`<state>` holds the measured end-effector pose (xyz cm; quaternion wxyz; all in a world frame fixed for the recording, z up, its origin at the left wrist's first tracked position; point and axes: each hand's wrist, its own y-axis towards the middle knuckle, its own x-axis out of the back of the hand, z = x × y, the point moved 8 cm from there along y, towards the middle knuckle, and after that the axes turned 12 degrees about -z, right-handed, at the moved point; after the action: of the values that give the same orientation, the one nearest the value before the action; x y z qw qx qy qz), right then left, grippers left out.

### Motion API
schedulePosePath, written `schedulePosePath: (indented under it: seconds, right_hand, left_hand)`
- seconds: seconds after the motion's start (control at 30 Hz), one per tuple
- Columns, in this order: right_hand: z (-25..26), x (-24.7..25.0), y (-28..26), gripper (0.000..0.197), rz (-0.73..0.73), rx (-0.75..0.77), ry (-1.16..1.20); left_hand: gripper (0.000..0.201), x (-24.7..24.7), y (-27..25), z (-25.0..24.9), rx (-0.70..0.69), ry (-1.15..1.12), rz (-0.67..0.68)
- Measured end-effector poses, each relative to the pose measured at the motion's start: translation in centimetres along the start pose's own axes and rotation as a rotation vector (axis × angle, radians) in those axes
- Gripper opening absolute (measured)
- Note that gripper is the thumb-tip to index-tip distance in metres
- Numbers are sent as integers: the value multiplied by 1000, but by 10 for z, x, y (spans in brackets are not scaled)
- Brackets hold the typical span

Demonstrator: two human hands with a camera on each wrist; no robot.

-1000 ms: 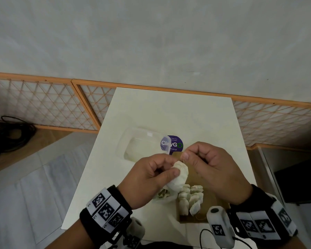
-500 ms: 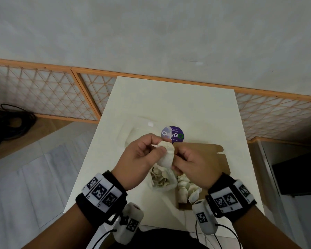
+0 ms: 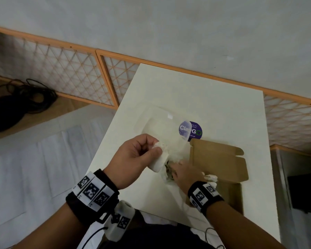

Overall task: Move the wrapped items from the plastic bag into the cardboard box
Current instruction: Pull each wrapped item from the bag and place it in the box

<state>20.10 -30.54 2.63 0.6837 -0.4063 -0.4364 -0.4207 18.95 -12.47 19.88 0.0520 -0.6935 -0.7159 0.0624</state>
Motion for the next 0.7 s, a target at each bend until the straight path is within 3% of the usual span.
schedulePosePath:
  seconds: [0.17,0.3,0.53,0.7]
  right_hand:
    - [1,-4,6,30,59,-16,-196]
    - [-5,6,7,22,26,-58,-206]
    - [-32,61,-14,16,-243,-230,399]
    - [-38,90,-26,15,-345,-244,524]
  left_hand:
    - [5,7,-8,9,29,20,-8]
    - [5,8,-9,12,37,24,-10]
    - [8,9,-3,13,31,68,-15]
    - [8,5,3,14,24,104,-9]
